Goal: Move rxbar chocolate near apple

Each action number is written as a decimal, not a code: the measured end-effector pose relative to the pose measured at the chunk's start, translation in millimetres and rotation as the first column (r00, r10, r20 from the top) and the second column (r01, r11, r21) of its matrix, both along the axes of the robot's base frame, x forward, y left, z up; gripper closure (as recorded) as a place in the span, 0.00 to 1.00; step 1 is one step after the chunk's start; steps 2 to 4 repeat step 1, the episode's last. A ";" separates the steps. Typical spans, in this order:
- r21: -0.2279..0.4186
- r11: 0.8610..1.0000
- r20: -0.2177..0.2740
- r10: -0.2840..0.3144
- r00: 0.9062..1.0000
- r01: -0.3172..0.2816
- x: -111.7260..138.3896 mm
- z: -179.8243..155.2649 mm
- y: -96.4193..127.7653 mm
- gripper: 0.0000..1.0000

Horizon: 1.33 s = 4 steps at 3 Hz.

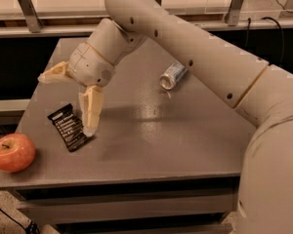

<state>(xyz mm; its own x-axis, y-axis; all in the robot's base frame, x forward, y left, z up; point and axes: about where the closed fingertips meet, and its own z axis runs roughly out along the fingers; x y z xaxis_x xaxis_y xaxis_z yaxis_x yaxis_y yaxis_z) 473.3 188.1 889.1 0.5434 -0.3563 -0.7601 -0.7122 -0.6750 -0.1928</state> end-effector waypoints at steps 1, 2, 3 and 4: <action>0.000 1.000 0.000 0.000 1.000 0.000 0.0 0.0 0.1 0.00; 0.000 1.000 0.000 0.000 1.000 0.000 0.0 0.0 0.1 0.00; 0.000 1.000 0.000 0.000 1.000 0.000 0.0 0.0 0.1 0.00; 0.000 1.000 0.000 0.000 1.000 0.000 0.0 0.0 0.1 0.00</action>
Offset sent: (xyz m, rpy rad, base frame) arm 0.0000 0.0000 0.0000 0.0000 0.0000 0.0000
